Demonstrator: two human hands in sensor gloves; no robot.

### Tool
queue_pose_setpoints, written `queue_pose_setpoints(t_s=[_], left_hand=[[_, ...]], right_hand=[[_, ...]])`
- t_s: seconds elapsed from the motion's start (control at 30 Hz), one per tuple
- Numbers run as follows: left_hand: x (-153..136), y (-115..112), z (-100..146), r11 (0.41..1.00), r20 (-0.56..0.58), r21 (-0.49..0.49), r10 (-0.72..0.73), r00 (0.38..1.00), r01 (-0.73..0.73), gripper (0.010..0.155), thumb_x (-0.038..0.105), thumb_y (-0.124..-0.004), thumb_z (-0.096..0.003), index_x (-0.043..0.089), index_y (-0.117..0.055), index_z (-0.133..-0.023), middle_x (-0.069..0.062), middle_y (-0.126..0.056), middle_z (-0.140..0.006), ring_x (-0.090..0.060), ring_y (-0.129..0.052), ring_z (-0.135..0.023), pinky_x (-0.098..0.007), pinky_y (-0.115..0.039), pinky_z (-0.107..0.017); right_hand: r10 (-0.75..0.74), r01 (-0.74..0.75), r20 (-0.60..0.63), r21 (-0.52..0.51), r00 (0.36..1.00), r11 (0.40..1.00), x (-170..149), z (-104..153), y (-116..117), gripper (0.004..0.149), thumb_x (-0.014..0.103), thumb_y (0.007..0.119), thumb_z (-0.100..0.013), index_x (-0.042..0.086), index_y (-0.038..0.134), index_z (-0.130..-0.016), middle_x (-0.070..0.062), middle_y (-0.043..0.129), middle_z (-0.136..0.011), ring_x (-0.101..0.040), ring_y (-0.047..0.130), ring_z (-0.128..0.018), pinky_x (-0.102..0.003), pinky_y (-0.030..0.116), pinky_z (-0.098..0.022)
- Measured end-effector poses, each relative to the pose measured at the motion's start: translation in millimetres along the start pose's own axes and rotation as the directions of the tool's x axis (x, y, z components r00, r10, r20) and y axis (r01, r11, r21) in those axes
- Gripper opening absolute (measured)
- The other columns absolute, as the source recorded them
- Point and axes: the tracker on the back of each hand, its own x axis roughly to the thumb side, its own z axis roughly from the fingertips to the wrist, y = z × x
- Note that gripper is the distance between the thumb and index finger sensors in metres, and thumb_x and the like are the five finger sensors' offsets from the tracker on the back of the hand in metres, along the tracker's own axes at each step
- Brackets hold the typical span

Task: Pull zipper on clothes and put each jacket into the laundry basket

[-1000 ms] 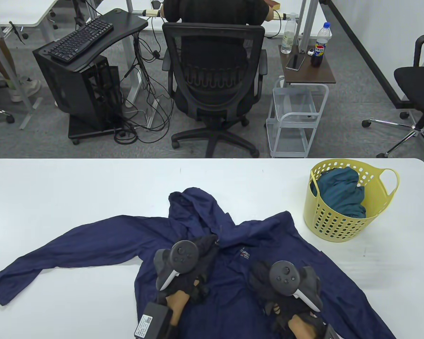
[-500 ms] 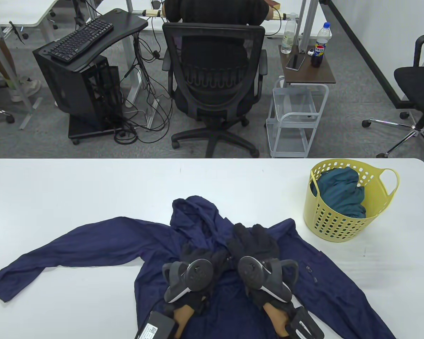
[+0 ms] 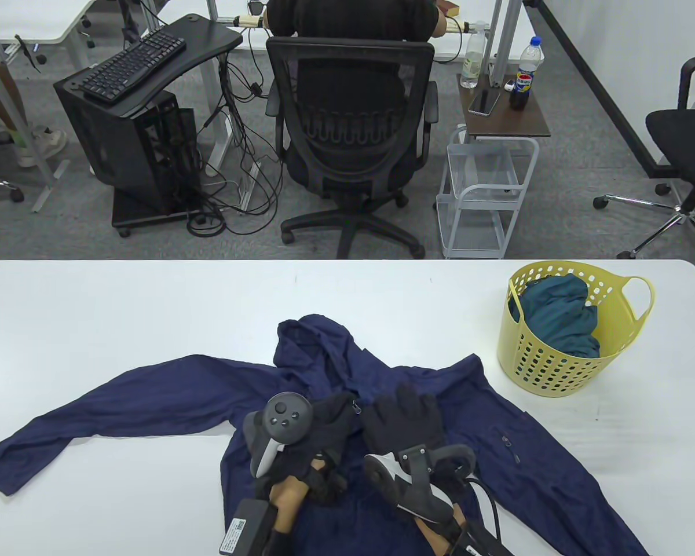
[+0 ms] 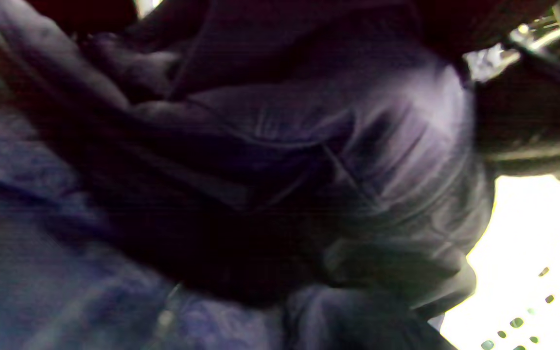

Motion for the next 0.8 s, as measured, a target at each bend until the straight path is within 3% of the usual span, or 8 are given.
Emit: queue_pose_setpoints(t_s=[0.33, 0.5, 0.8], left_hand=[[-6.4, -1.1, -8.4, 0.999, -0.010, -0.052, 0.000, 1.000, 0.000, 0.044, 0.051, -0.069, -0.0338, 0.043, -0.089, -0.072, 0.017, -0.105, -0.044, -0.019, -0.091, -0.079, -0.070, -0.056, -0.065], [-0.6, -2.1, -8.5, 0.995, -0.010, 0.000, -0.103, 0.995, 0.103, 0.044, 0.053, -0.070, -0.0337, 0.044, -0.089, -0.072, 0.020, -0.105, -0.042, -0.016, -0.094, -0.077, -0.068, -0.059, -0.065], [-8.9, 0.7, -3.6, 0.992, -0.037, -0.024, 0.126, 0.991, -0.127, 0.042, 0.058, -0.073, -0.0354, 0.040, -0.093, -0.068, 0.019, -0.106, -0.039, -0.016, -0.095, -0.076, -0.069, -0.059, -0.064]], right_hand=[[0.002, 0.000, -0.031, 0.071, 1.000, 0.997, -5.2, -5.7, 14.4, 0.043, 0.049, 0.076, -0.045, 0.040, 0.085, -0.086, 0.013, 0.094, -0.086, -0.031, 0.079, -0.094, -0.058, 0.060, -0.071], [0.020, -0.020, -0.011, 0.079, 1.000, 0.997, 0.1, -4.2, 15.0, 0.043, 0.048, 0.077, -0.045, 0.037, 0.086, -0.086, 0.011, 0.096, -0.083, -0.032, 0.078, -0.094, -0.061, 0.056, -0.071], [0.016, -0.013, -0.027, 0.108, 1.000, 0.994, -0.7, -5.2, 15.1, 0.043, 0.048, 0.077, -0.045, 0.038, 0.086, -0.085, 0.012, 0.096, -0.082, -0.032, 0.077, -0.096, -0.062, 0.054, -0.072]])
